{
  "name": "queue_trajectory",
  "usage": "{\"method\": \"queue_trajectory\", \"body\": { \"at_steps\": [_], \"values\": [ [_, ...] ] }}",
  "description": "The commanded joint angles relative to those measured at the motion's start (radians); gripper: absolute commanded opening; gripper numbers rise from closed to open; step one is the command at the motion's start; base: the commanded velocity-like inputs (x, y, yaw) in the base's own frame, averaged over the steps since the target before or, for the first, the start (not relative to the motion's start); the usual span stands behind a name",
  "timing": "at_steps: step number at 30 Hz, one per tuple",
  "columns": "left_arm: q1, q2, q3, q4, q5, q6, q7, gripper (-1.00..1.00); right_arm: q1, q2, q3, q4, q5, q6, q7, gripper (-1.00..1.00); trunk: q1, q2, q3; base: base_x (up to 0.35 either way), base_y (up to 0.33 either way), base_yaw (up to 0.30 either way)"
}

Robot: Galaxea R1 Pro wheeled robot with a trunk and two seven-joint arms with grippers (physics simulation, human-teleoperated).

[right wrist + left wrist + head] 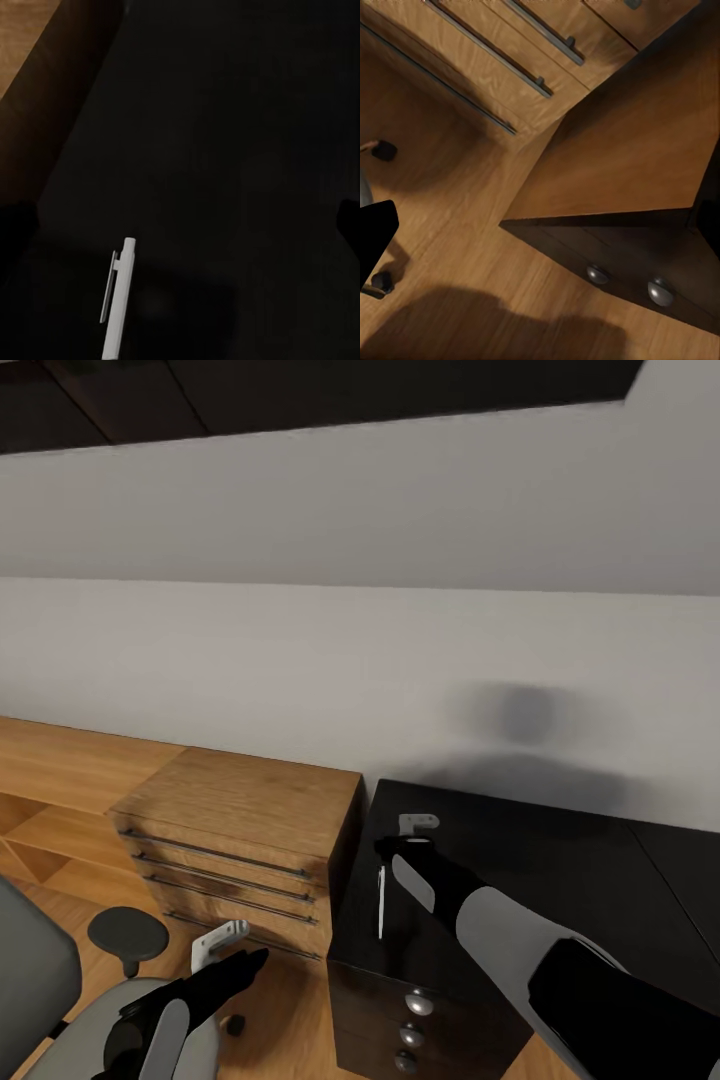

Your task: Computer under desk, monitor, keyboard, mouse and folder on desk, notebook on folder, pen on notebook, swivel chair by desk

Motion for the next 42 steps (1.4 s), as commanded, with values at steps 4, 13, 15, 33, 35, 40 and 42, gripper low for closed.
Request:
{"method": "queue_trajectory", "body": {
  "at_steps": [4, 13, 15, 33, 35, 40, 42],
  "values": [
    [-0.001, 0.001, 0.007, -0.006, 0.012, 0.006, 0.006, 1.00, -0.001, 0.000, 0.009, -0.001, -0.003, -0.007, -0.009, 1.00, 0.000, -0.001, -0.002, 0.000, 0.000, 0.095],
    [-0.001, -0.001, 0.005, -0.009, 0.052, 0.008, 0.007, 1.00, -0.001, 0.000, 0.007, -0.002, -0.003, -0.008, -0.010, 1.00, 0.000, -0.001, -0.007, 0.000, 0.000, 0.233],
    [-0.001, -0.001, 0.004, -0.009, 0.081, 0.008, 0.008, 1.00, -0.001, 0.000, 0.005, -0.002, -0.003, -0.008, -0.009, 1.00, 0.000, -0.001, -0.008, 0.000, 0.000, 0.143],
    [-0.001, -0.030, 0.002, -0.029, 0.113, 0.010, 0.011, 1.00, 0.009, 0.000, 0.005, 0.016, -0.001, -0.019, -0.004, 1.00, 0.000, -0.001, -0.009, 0.000, 0.000, 0.010],
    [-0.001, -0.030, 0.002, -0.029, 0.113, 0.010, 0.011, 1.00, 0.010, 0.000, 0.005, 0.016, -0.001, -0.019, -0.004, 1.00, 0.008, -0.015, -0.015, 0.000, 0.000, 0.000],
    [-0.001, -0.030, 0.002, -0.029, 0.113, 0.010, 0.011, 1.00, 0.010, 0.000, 0.005, 0.018, -0.001, -0.019, -0.004, 1.00, 0.027, -0.050, -0.031, 0.000, 0.000, 0.000],
    [-0.001, -0.030, 0.002, -0.029, 0.113, 0.010, 0.011, 1.00, 0.010, 0.000, 0.006, 0.018, -0.002, -0.019, -0.004, 1.00, 0.035, -0.064, -0.037, 0.000, 0.000, 0.000]
  ]
}}
